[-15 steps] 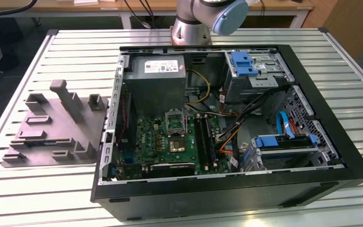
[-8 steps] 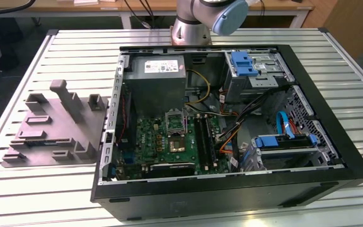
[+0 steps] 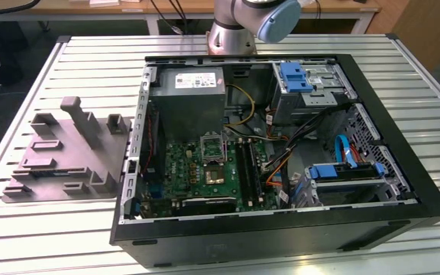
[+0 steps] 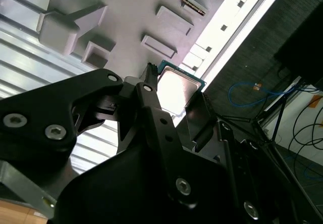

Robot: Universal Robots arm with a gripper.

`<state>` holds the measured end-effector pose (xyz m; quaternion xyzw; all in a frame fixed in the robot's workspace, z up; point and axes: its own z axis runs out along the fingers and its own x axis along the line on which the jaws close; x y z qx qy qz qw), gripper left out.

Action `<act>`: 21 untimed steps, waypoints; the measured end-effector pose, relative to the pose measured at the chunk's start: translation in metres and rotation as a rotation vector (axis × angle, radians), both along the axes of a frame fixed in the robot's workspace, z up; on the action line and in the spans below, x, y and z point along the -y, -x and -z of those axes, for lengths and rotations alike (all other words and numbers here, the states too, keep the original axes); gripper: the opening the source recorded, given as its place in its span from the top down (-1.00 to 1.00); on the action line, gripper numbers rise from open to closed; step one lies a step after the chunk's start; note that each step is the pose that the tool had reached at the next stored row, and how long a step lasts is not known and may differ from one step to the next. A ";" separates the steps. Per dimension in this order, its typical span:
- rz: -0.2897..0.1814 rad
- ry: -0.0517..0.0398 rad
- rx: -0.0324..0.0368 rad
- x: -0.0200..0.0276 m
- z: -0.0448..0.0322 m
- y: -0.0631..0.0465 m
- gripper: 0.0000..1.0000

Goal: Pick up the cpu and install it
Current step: 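Pick up the cpu and move it towards the insertion slot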

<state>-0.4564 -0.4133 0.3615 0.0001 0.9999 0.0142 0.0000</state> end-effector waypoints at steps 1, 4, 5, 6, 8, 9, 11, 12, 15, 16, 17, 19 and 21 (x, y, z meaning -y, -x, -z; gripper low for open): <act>0.000 0.0000 0.0000 0.0000 -0.0004 0.000 0.05; 0.000 0.0001 -0.0001 0.0000 -0.0016 0.000 0.05; 0.000 0.0000 0.0000 0.0000 -0.0020 0.000 0.05; 0.000 0.0000 0.0000 0.0000 -0.0023 0.000 0.05; 0.000 0.0000 0.0000 0.0000 -0.0031 0.000 0.05; 0.000 0.0000 0.0000 0.0000 -0.0035 0.000 0.05; 0.000 0.0000 -0.0001 0.0000 -0.0043 0.000 0.05; 0.000 0.0000 -0.0001 0.0000 -0.0047 0.000 0.05; 0.000 0.0001 0.0000 0.0000 -0.0058 0.000 0.05; 0.000 0.0000 -0.0001 0.0000 -0.0062 0.000 0.05; 0.000 0.0000 0.0000 0.0000 -0.0065 0.000 0.05; 0.000 0.0000 0.0000 0.0000 -0.0073 0.000 0.05; 0.000 -0.0001 0.0001 0.0000 -0.0078 0.000 0.05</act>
